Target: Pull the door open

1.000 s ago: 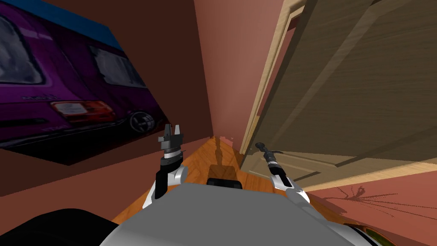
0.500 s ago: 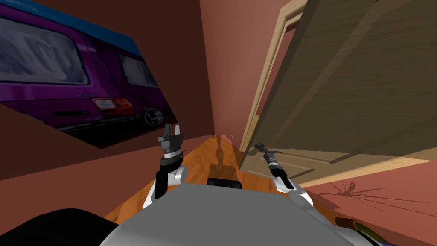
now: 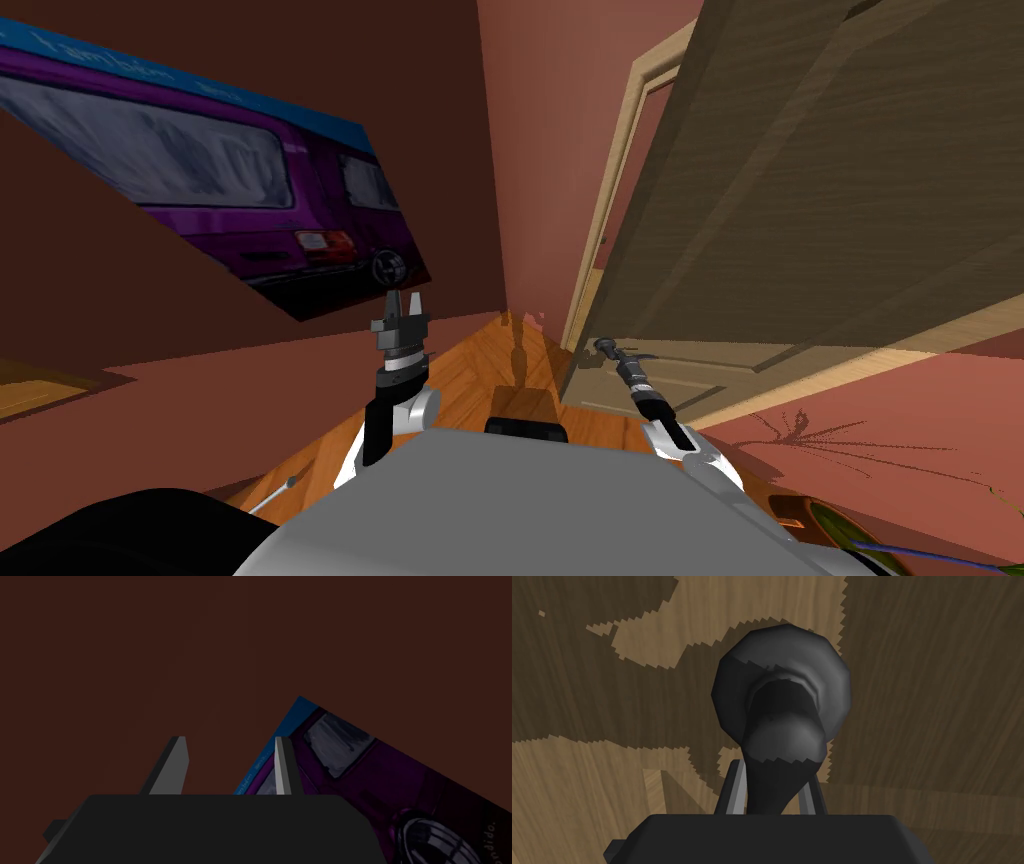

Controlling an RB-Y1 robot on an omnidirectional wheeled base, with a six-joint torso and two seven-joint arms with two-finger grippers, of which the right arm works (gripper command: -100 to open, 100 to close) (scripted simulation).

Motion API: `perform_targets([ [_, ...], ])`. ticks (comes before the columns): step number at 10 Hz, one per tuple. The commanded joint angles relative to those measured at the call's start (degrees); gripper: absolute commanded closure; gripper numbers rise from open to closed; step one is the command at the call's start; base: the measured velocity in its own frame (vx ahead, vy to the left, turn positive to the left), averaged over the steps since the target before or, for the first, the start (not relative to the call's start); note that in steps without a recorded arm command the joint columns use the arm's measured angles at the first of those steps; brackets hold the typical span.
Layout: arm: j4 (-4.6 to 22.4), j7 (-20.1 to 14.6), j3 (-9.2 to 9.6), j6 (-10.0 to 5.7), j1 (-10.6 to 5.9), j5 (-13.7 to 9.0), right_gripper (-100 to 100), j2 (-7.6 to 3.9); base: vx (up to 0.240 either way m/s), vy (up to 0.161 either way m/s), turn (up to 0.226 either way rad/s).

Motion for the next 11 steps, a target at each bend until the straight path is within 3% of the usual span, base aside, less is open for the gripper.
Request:
perform_targets([
  [1, -0.2, -1.0, 0.78, -1.21, 0.77, 0.3, 100, -0.80, -0.143, -0.017, 0.088],
  [8, -1.4, -5.7, 4.62, -7.15, 4.56, 2.0, 100, -4.73, -0.204, -0.079, 0.099],
  [9, -1.7, -5.3, 4.35, -6.29, 4.47, 1.9, 100, -4.28, -0.097, -0.035, 0.021],
  [11, -1.2, -6.2, 5.04, -8.49, 5.61, 2.1, 100, -5.15, -0.158, -0.057, 0.174],
])
